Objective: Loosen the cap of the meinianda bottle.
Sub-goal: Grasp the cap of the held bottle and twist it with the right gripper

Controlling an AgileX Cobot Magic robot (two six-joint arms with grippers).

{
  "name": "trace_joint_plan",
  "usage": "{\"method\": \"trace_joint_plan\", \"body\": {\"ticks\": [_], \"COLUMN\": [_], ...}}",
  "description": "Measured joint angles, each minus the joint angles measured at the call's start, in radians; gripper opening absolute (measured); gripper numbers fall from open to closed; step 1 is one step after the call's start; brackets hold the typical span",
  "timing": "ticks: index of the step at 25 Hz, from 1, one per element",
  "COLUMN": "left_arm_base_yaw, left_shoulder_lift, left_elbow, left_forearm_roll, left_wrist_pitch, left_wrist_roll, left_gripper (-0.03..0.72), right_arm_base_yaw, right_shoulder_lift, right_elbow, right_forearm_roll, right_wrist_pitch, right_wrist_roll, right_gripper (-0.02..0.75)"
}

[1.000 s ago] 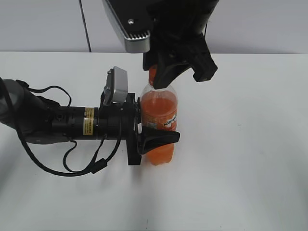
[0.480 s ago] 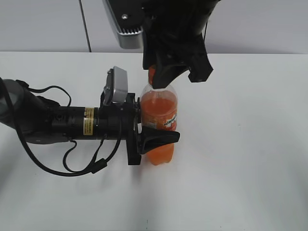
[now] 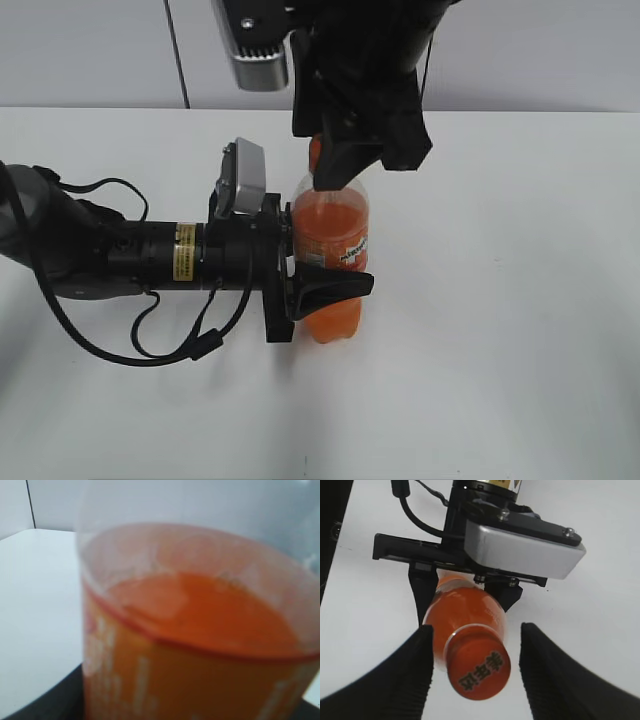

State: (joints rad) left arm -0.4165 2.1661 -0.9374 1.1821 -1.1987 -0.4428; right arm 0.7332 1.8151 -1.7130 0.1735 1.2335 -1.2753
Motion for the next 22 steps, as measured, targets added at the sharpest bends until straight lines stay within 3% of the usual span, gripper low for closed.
{"method": "trace_joint_plan", "body": {"ticks": [5, 16, 22], "left_arm_base_yaw": [0.0, 0.0, -0.002], "left_shoulder_lift": [0.0, 0.0, -0.006], "left_elbow": [-0.001, -0.002, -0.004], "left_forearm_roll": [0.0, 0.0, -0.001], "left_wrist_pitch": [0.0, 0.006, 0.029], "left_wrist_roll": [-0.001, -0.002, -0.011], "left_gripper": [0.415, 0.415, 0.415], "right_arm_base_yaw": [0.0, 0.0, 0.007], "right_shoulder_lift": [0.0, 0.0, -0.029], "right_elbow": [-0.059, -0.134, -0.121], "right_forearm_roll": [0.007, 0.015, -0.009], "right_wrist_pitch": [-0.001, -0.003, -0.003], "right_wrist_roll": [0.162, 1.112, 1.445], "right_gripper": [0.435, 0.438, 0.439]}}
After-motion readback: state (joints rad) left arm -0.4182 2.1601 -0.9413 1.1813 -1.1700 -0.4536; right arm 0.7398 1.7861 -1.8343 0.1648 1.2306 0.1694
